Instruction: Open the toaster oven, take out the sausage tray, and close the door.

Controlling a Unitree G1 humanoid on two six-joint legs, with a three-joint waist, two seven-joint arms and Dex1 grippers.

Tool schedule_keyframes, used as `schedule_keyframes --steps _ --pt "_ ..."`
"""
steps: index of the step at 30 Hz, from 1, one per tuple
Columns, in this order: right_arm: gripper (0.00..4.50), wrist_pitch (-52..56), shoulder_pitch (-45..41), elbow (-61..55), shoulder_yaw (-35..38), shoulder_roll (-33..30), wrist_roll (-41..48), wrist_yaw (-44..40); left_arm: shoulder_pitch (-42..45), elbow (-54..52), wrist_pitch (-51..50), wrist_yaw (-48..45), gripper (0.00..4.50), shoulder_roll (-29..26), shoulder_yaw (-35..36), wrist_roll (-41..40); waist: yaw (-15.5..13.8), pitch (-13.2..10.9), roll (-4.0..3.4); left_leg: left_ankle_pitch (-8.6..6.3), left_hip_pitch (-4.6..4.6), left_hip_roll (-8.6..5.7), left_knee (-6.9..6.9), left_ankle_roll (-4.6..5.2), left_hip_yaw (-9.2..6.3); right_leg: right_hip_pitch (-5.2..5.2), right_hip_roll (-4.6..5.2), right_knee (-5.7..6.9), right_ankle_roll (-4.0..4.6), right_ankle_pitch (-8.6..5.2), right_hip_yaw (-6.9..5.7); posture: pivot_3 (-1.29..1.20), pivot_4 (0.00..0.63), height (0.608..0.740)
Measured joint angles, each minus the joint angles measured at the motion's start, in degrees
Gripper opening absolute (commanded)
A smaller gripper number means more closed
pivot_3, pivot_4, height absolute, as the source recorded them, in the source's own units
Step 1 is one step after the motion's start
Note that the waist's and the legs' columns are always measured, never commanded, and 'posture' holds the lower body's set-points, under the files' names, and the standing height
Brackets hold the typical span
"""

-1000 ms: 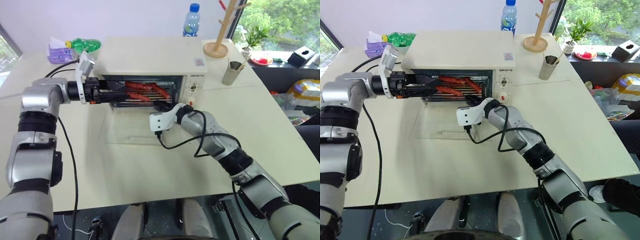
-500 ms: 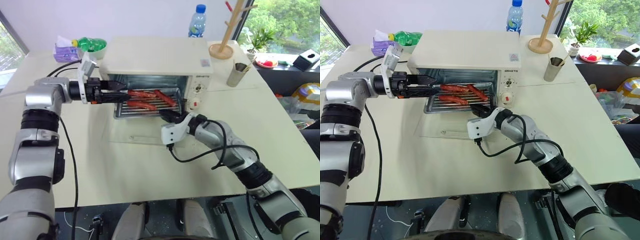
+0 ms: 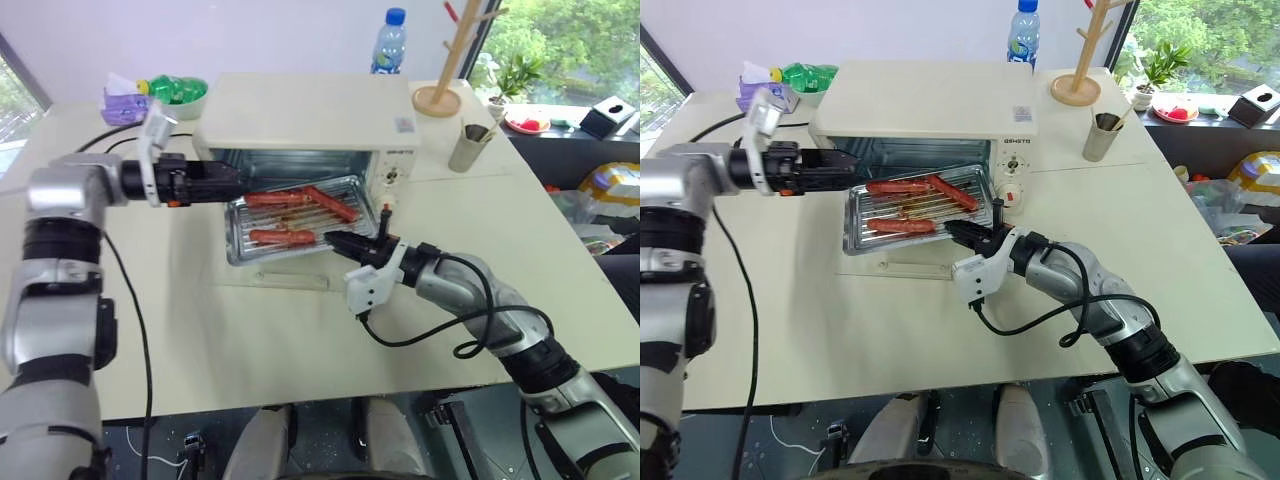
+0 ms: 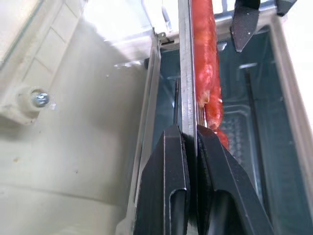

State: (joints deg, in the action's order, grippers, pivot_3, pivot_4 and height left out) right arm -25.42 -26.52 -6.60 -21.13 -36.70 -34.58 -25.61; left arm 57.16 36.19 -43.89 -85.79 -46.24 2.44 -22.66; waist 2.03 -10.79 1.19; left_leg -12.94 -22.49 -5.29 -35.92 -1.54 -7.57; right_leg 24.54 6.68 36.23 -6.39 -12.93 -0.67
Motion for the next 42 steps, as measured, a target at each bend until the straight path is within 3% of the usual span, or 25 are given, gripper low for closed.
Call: schedule_keyframes --steps 4,9,13,18,28,32,38,41,42 --pt "0.10 -4.69 0.71 1.37 0.62 -1.95 1.20 0.09 -8.13 -10.95 -12.99 1.71 4.50 -5.40 5.57 -6.62 0.51 0.00 0.00 0.00 0.01 0.01 0.01 0.00 -0.03 -0.01 0.00 -0.01 0.00 0.00 0.02 0.00 0.150 0.739" --pt "0.10 -8.17 0.94 2.93 1.35 -2.71 2.33 0.09 -18.45 -21.88 -29.85 8.98 4.50 -6.67 16.09 -15.39 0.39 -0.01 0.02 -0.01 0.04 0.02 0.00 0.00 -0.04 -0.03 -0.01 -0.04 0.01 0.00 0.04 0.00 0.150 0.739" --pt "0.10 -11.72 1.03 4.20 1.78 -3.64 4.48 -0.09 -31.90 -33.09 -45.42 18.89 4.50 -0.76 29.70 -24.32 0.49 -0.01 0.00 -0.02 0.10 0.04 0.05 -0.01 -0.01 -0.04 -0.01 -0.04 0.02 0.00 0.13 0.00 0.150 0.739" --pt "0.10 -14.84 1.02 4.65 1.86 -4.12 6.46 -0.66 -42.12 -38.72 -48.16 33.52 4.50 5.81 34.97 -38.75 -0.13 -0.01 0.06 -0.03 0.12 0.08 -0.02 -0.14 -0.03 -0.08 0.01 -0.03 0.05 0.02 0.20 0.00 0.150 0.739" --pt "0.10 -17.13 1.33 4.46 1.90 -4.17 8.30 -1.79 -40.46 -34.53 -47.95 61.51 4.50 15.94 36.37 -59.11 -1.30 0.02 0.10 -0.04 0.13 0.03 -0.11 -0.16 0.03 -0.13 0.03 -0.07 0.06 0.02 0.24 0.00 0.150 0.739" --pt "0.10 -17.42 1.79 4.41 1.93 -4.27 8.42 -2.21 -40.87 -34.00 -44.26 70.88 4.50 17.50 31.36 -69.01 -1.32 0.02 0.10 -0.05 0.13 0.04 -0.11 -0.18 0.03 -0.12 0.02 -0.06 0.06 0.02 0.25 0.00 0.150 0.739" --pt "0.10 -17.25 1.84 3.91 2.01 -4.13 8.42 -2.45 -45.16 -35.14 -35.19 80.96 4.50 15.58 21.48 -83.94 -1.32 0.03 0.10 -0.06 0.15 0.05 -0.09 -0.18 0.05 -0.11 0.01 -0.06 0.08 0.02 0.29 0.00 0.150 0.739" --pt "0.00 -17.11 1.87 3.87 2.23 -4.13 8.42 -2.45 -45.86 -35.87 -31.07 82.99 3.63 14.23 19.05 -87.78 -1.41 0.03 0.09 -0.06 0.15 0.04 -0.10 -0.18 0.08 -0.12 0.01 -0.07 0.26 -0.08 0.31 0.00 0.150 0.739" --pt "0.00 -17.05 1.88 3.72 2.23 -4.12 8.41 -2.46 -45.86 -35.97 -30.21 83.11 3.15 14.23 18.74 -88.35 -1.49 0.03 0.09 -0.06 0.15 0.03 -0.10 -0.18 0.09 -0.13 0.02 -0.07 0.27 -0.09 0.31 0.00 0.150 0.739"
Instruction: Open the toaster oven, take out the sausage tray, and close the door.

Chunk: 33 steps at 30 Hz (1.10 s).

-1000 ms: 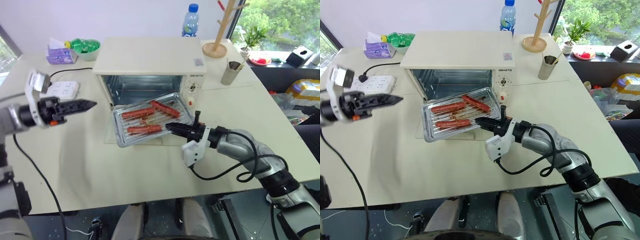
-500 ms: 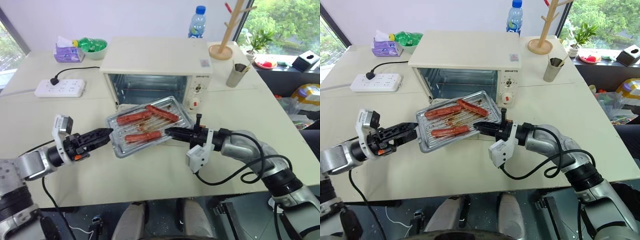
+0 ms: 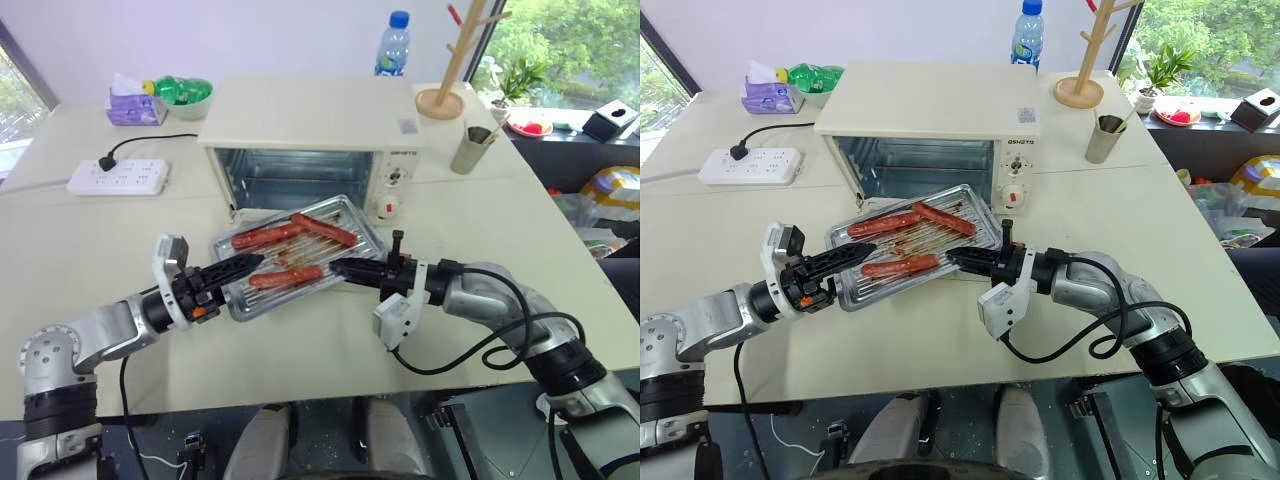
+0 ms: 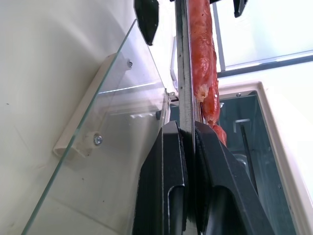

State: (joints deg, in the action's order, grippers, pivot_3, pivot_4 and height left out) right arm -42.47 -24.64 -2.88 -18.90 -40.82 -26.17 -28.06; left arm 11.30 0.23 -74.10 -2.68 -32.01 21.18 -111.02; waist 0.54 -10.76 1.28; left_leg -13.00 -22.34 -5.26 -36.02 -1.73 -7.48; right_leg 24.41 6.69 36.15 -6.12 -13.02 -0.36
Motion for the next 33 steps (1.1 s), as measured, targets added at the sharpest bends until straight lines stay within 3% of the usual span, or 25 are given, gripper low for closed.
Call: schedule_keyframes --steps 6,16,19,20,23,33 --pt "0.00 0.08 0.65 -0.90 1.20 -0.01 -0.03 0.01 -0.04 0.02 3.24 0.44 0.08 0.28 -0.97 -0.49 0.03 0.00 0.00 0.00 0.00 0.00 0.00 0.00 0.03 0.00 -0.01 -0.01 0.01 0.00 0.02 0.00 0.150 0.739" --pt "0.00 -0.33 1.50 -0.99 2.04 -0.70 -0.63 -0.34 -0.39 0.04 4.93 1.57 0.02 2.61 -2.18 -1.17 0.06 0.00 0.00 0.00 0.01 0.01 0.01 0.01 0.06 0.00 -0.02 -0.02 0.01 -0.01 0.04 0.00 0.150 0.739" --pt "1.03 0.02 1.74 -1.10 2.28 -0.94 0.00 -1.21 -0.69 0.17 4.90 2.16 0.00 3.83 -2.25 -1.20 0.05 0.00 0.00 0.00 0.00 0.01 0.01 0.01 0.06 0.00 -0.02 -0.03 0.01 -0.01 0.04 0.00 0.150 0.739" --pt "1.68 0.18 1.80 -1.41 2.33 -0.98 0.42 -1.56 -0.87 0.17 4.79 2.37 0.00 3.99 -2.30 -1.19 0.06 0.00 0.00 0.00 0.01 0.01 0.01 0.01 0.06 0.00 -0.02 -0.03 0.01 -0.01 0.04 0.00 0.150 0.739" --pt "3.03 0.78 2.32 -2.39 2.54 -1.55 1.89 -2.61 -1.49 0.18 4.62 2.87 0.00 4.12 -2.33 -1.14 0.05 0.00 0.00 -0.01 0.00 0.01 0.01 0.01 0.06 0.00 -0.02 -0.03 0.02 -0.01 0.04 0.00 0.150 0.739" --pt "3.03 12.25 10.63 -12.22 6.90 -7.75 23.36 -12.91 -7.82 -0.03 4.47 2.52 0.00 4.52 0.10 -0.85 0.03 0.00 0.00 -0.05 -0.01 0.04 0.02 0.08 0.08 -0.01 0.05 -0.08 0.06 -0.04 0.05 0.00 0.150 0.739"
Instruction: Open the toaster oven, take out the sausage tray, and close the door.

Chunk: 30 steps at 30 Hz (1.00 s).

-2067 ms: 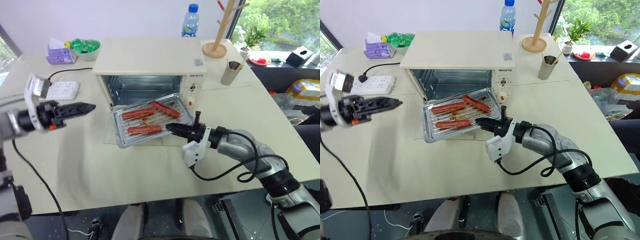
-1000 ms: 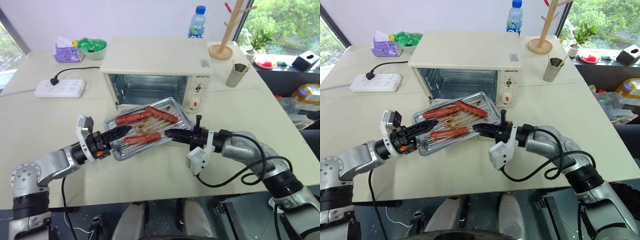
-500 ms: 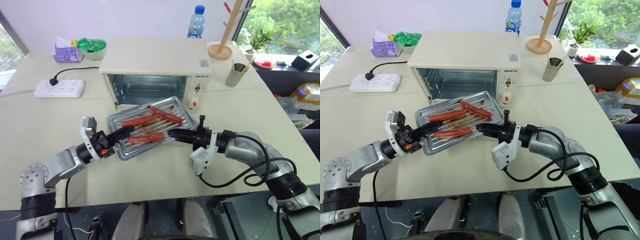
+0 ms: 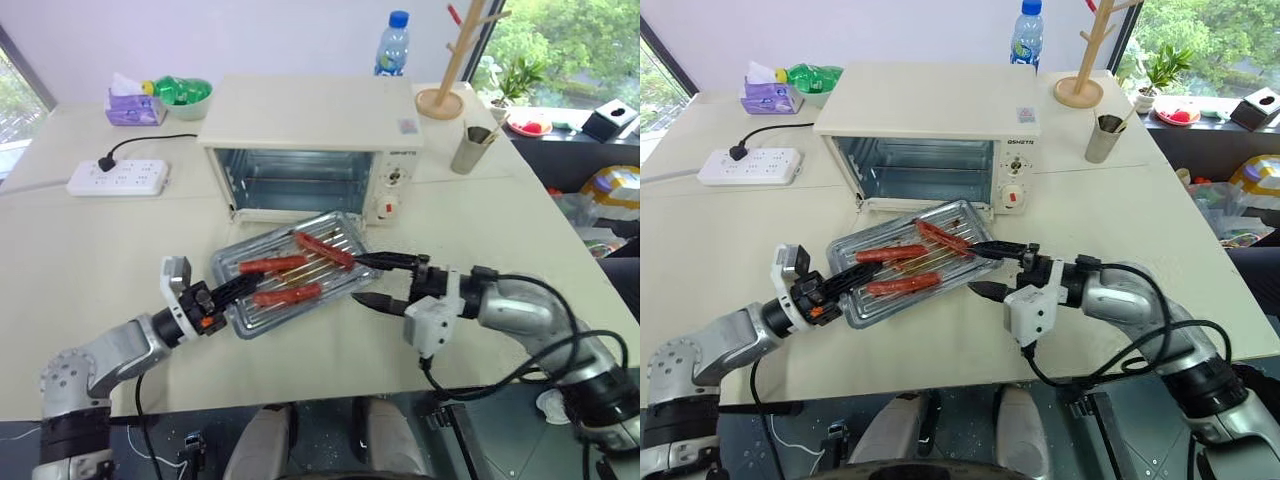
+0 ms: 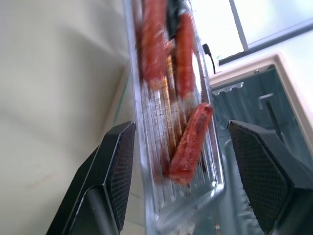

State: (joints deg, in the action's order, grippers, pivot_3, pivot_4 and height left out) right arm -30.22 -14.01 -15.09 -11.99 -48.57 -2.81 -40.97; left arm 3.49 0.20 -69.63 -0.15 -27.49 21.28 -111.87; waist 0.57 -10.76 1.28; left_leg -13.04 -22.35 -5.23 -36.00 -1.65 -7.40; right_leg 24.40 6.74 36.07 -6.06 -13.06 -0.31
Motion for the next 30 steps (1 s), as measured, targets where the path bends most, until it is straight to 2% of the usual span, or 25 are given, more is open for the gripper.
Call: schedule_keyframes --steps 3,7,10,17,22,30 --pt "3.03 6.94 1.96 -2.16 4.79 -0.96 8.11 -1.56 -2.52 -0.63 0.35 -0.61 0.00 0.23 1.82 0.00 -0.13 0.00 0.00 -0.03 -0.02 0.00 0.00 0.04 0.00 -0.01 0.01 -0.04 0.02 -0.01 0.00 0.00 0.150 0.739" --pt "3.03 16.04 4.00 -1.70 9.56 -1.40 14.52 -2.84 -7.36 -4.35 2.24 -1.10 0.00 1.88 5.51 0.02 -0.23 0.00 0.00 -0.08 -0.04 0.01 0.00 0.11 0.06 -0.02 0.05 -0.10 0.03 -0.02 0.00 0.00 0.150 0.739" --pt "3.03 22.71 4.35 2.62 11.67 -0.91 17.28 -3.25 -14.21 -9.55 5.46 -1.86 0.00 4.79 10.08 0.03 -0.01 0.00 0.00 -0.14 -0.05 0.06 0.00 0.19 0.18 -0.02 0.10 -0.24 0.03 -0.02 0.04 0.00 0.150 0.739" --pt "3.03 31.16 2.03 11.62 11.23 5.26 17.75 -4.10 -27.73 -22.15 16.46 -2.06 0.00 15.67 15.05 0.04 -0.45 0.01 -0.01 -0.19 -0.10 0.16 -0.01 0.24 0.31 -0.17 0.11 -0.66 0.09 0.04 0.04 0.00 0.150 0.739" --pt "3.03 31.94 -0.50 17.21 9.08 9.43 16.45 -5.35 -33.08 -27.45 25.09 -2.09 0.00 22.18 16.13 0.03 -1.31 0.01 -0.01 -0.29 -0.12 0.17 -0.05 0.40 0.55 -0.20 0.11 -0.84 0.10 0.06 0.06 0.00 0.150 0.739" --pt "3.03 30.92 -3.35 24.39 7.27 13.44 13.40 -6.88 -39.15 -30.19 33.69 -4.04 0.00 26.90 17.66 0.01 -1.23 0.00 0.01 -0.76 -0.14 0.11 -0.20 0.88 1.03 -0.18 0.11 -1.10 0.08 0.05 0.32 0.00 0.150 0.739"
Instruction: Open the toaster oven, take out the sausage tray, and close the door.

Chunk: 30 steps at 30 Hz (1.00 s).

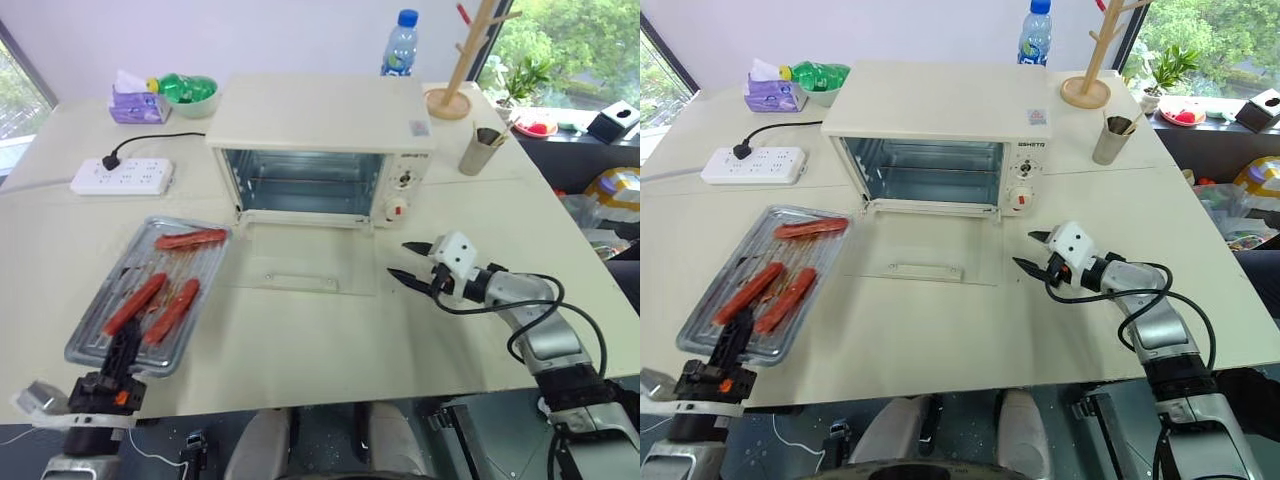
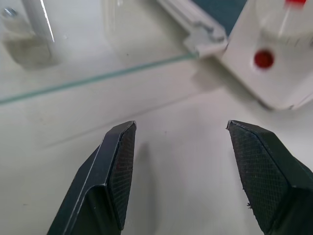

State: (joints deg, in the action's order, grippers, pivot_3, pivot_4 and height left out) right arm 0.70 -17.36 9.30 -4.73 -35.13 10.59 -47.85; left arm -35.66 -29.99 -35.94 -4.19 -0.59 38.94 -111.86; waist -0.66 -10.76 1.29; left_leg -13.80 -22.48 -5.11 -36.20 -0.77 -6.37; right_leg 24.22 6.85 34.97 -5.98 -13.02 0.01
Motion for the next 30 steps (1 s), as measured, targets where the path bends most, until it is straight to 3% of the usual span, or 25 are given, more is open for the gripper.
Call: schedule_keyframes --steps 6,13,21,30 --pt "3.03 -0.42 -0.98 1.21 -1.67 3.19 -1.49 -0.75 -0.72 0.81 2.72 -2.22 0.00 -0.91 4.77 -0.03 -0.08 0.01 0.03 0.00 0.04 0.10 -0.05 -0.02 -0.04 -0.08 -0.08 0.03 -0.01 -0.01 -0.07 0.00 0.150 0.739" --pt "3.03 3.34 -1.04 -2.55 -2.70 5.01 -0.66 -1.49 -0.08 2.84 2.32 -2.73 0.00 -2.91 5.15 -0.05 -0.06 0.02 0.03 -0.01 0.02 0.07 -0.04 -0.02 -0.05 -0.06 -0.06 0.02 -0.01 -0.01 -0.05 0.00 0.150 0.739" --pt "3.03 21.72 -7.57 -16.24 7.32 4.67 12.30 2.95 2.18 2.83 1.27 -0.13 0.00 -6.27 3.44 -0.05 -0.30 0.08 0.19 -0.05 -0.01 0.10 0.01 -0.09 -0.18 -0.01 -0.07 0.05 -0.08 -0.05 -0.11 0.00 0.150 0.739" --pt "3.03 23.68 5.79 -26.68 5.74 0.00 13.25 -1.66 4.97 3.12 -4.48 1.97 0.00 -13.51 -0.05 -0.05 0.02 0.11 0.18 -0.22 0.03 0.10 -0.04 -0.15 -0.03 0.02 -0.05 0.07 -0.20 -0.12 -0.03 0.00 0.150 0.739"
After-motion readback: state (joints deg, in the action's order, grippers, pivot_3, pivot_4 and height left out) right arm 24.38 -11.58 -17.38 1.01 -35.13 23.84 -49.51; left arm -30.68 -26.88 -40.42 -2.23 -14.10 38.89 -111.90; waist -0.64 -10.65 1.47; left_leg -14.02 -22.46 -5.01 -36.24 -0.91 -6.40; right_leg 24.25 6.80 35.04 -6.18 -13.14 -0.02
